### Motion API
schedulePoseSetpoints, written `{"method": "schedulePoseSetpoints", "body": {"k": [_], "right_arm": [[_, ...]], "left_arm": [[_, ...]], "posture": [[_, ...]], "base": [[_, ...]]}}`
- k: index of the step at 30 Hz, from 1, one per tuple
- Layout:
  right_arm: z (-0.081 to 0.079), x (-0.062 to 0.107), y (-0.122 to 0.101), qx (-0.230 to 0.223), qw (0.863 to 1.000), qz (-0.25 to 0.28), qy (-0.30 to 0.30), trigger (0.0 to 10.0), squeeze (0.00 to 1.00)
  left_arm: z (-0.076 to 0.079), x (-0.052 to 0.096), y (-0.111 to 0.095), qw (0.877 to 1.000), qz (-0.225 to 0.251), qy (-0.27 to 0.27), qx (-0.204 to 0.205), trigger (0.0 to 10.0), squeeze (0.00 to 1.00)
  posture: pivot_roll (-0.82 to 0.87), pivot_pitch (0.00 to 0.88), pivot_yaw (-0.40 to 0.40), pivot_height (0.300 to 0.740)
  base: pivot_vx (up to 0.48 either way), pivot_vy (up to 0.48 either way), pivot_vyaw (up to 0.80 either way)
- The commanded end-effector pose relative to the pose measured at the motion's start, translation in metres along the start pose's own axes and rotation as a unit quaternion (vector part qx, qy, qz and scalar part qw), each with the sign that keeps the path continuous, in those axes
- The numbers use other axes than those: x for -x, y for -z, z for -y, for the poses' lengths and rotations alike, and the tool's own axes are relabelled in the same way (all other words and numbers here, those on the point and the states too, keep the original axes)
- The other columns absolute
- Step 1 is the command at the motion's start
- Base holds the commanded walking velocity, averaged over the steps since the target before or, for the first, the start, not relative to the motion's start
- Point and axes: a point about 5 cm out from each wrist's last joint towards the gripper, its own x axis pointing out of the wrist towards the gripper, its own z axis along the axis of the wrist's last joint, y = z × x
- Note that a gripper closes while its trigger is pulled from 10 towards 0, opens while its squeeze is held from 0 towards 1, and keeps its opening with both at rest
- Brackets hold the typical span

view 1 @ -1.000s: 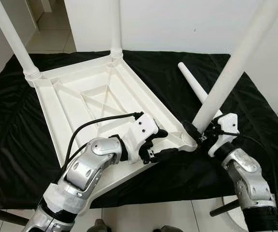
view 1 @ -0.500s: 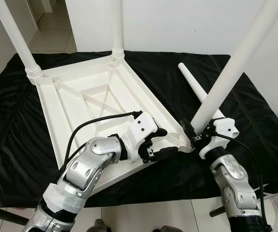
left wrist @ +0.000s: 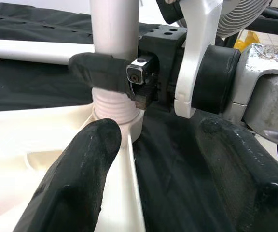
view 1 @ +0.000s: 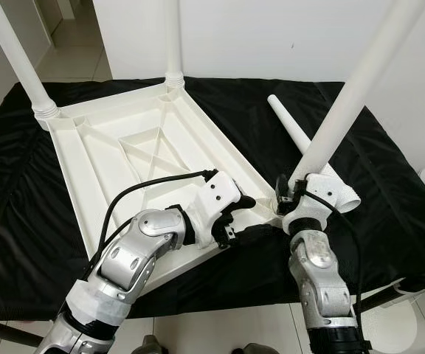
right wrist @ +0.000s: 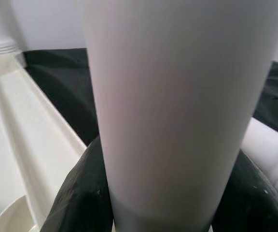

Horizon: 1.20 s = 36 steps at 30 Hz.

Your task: Building children table

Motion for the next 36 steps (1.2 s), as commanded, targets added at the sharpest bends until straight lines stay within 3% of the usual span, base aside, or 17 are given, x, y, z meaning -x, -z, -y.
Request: {"method": "schedulePoseSetpoints", "body": {"k": [1,10,11,15,19,26,27,30,31,32,34,36], "right_arm": [[-0.011,0.004,0.010,-0.042,0.998,-0.031,0.024,10.0,0.00],[-0.016,0.006,0.000,-0.036,0.999,-0.004,0.003,10.0,0.00],[-0.013,0.007,-0.003,-0.050,0.999,0.008,-0.012,10.0,1.00],[-0.006,0.009,-0.010,-0.065,0.996,0.037,-0.049,10.0,1.00],[0.012,0.008,-0.006,-0.035,0.995,0.030,-0.085,10.0,1.00],[0.026,0.007,-0.003,-0.011,0.991,0.020,-0.132,10.0,1.00],[0.031,0.006,-0.003,-0.003,0.988,0.017,-0.156,10.0,0.31],[0.034,0.005,-0.002,0.005,0.983,0.015,-0.181,10.0,0.31],[0.038,0.003,-0.003,0.017,0.977,0.016,-0.212,10.0,0.00],[0.040,0.001,-0.004,0.025,0.971,0.019,-0.239,10.0,0.00],[0.040,0.001,-0.004,0.025,0.971,0.019,-0.239,10.0,0.00],[0.041,-0.006,-0.006,0.043,0.956,0.016,-0.289,10.0,0.00]], "left_arm": [[-0.002,0.002,0.001,1.000,-0.003,-0.027,0.001,10.0,0.00],[-0.002,0.002,0.001,1.000,-0.003,-0.027,0.003,10.0,0.00],[-0.002,0.002,0.000,1.000,-0.002,-0.027,0.002,10.0,0.00],[-0.002,0.001,0.000,1.000,0.000,-0.027,0.001,10.0,0.00],[-0.001,0.000,0.000,1.000,0.001,-0.025,0.001,10.0,0.00],[-0.002,0.000,-0.001,1.000,0.002,-0.026,-0.001,10.0,0.00],[-0.003,0.000,-0.001,1.000,0.002,-0.026,-0.001,10.0,0.00],[-0.003,-0.001,-0.001,1.000,0.003,-0.025,-0.002,10.0,0.00],[-0.003,-0.001,-0.001,1.000,0.003,-0.025,-0.003,10.0,0.00],[-0.003,-0.001,-0.002,1.000,0.003,-0.025,-0.003,10.0,0.00],[-0.003,-0.001,-0.002,1.000,0.003,-0.025,-0.003,10.0,0.00],[-0.003,-0.002,-0.002,1.000,0.004,-0.025,-0.005,10.0,0.00]], "posture": [[-0.01,0.036,-0.003,0.740],[-0.01,0.033,-0.004,0.740],[-0.02,0.029,-0.006,0.740],[-0.02,0.024,-0.006,0.740],[-0.02,0.020,-0.009,0.740],[-0.02,0.015,-0.009,0.740],[-0.02,0.012,-0.009,0.740],[-0.02,0.009,-0.010,0.740],[-0.02,0.005,-0.010,0.740],[-0.02,0.004,-0.009,0.740],[-0.02,0.004,-0.009,0.740],[-0.02,0.000,-0.005,0.740]], "base": [[0.000,0.000,0.00],[0.000,0.000,0.00],[0.000,0.000,0.00],[0.000,0.000,0.00],[0.000,0.000,0.00],[0.000,0.000,0.00],[0.000,0.000,0.00],[0.000,0.000,0.00],[0.000,0.000,0.00],[0.000,0.000,0.00],[0.000,0.000,0.00],[0.000,0.000,0.00]]}}
